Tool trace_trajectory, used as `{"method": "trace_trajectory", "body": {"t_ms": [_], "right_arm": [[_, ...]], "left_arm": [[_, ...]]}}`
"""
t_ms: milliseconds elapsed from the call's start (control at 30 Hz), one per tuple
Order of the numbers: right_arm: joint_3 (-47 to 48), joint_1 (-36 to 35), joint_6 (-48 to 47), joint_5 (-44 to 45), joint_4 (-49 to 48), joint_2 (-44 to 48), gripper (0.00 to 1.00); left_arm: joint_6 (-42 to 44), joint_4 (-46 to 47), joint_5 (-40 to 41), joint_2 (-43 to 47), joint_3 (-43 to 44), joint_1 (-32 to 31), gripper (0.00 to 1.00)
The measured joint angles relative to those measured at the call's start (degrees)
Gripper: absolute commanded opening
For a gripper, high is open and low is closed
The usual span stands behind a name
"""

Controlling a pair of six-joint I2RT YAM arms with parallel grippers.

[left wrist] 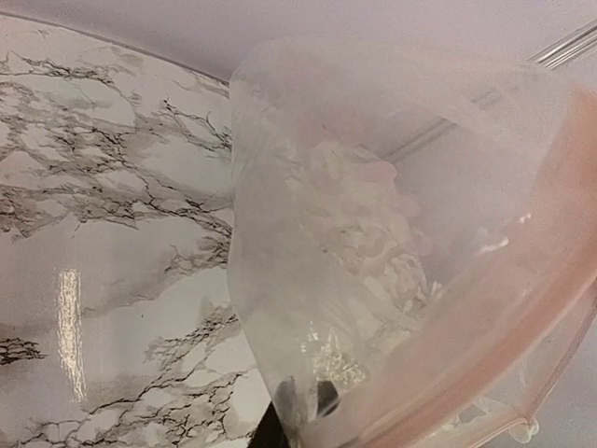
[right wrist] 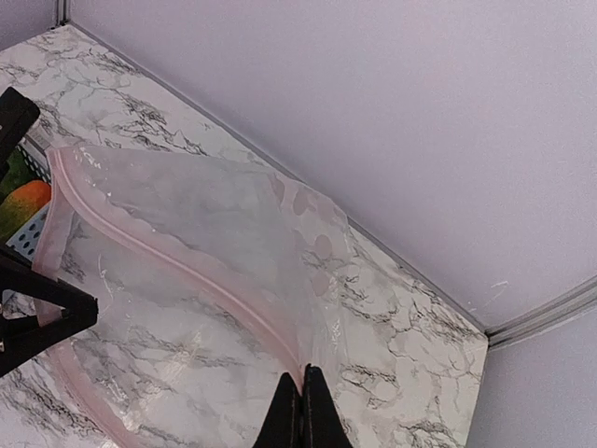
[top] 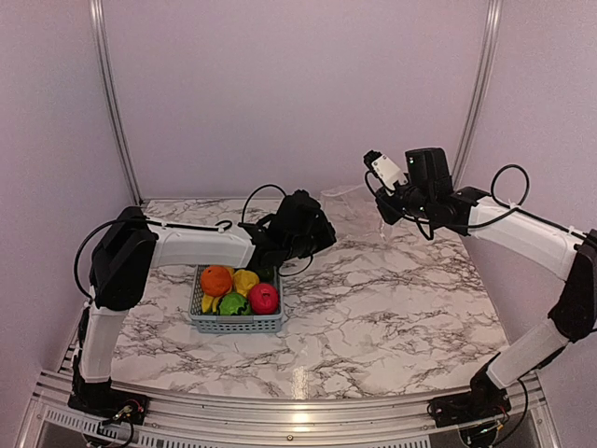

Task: Place the food in the zip-top bag and seal the zipper
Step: Open the zipper food storage bag at the center of the board.

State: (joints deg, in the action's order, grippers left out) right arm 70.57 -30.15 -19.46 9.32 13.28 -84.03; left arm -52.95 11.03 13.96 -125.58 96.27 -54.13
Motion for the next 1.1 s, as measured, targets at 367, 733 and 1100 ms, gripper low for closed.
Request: {"method": "trace_trajectory", "body": {"t_ms": [367,733,1100], "right_arm": [[-0.07,0.48,-0.28,2.43,-0.57,-0.17,0.0],[0.0,5.14,-1.31,0.52,-1.86,-0.46,0.0],[2.78,7.54,-4.48,0.13,-2.84,-0.61,0.0]], "left_arm": [[11.56,2.64,-4.44,4.87,-3.74,0.0,0.67],[26.36,1.27,-3.02,32.13,-23.26,0.0,0.99],[38.62,-12.28,13.31,46.49,-32.89,0.04,0.99]]}}
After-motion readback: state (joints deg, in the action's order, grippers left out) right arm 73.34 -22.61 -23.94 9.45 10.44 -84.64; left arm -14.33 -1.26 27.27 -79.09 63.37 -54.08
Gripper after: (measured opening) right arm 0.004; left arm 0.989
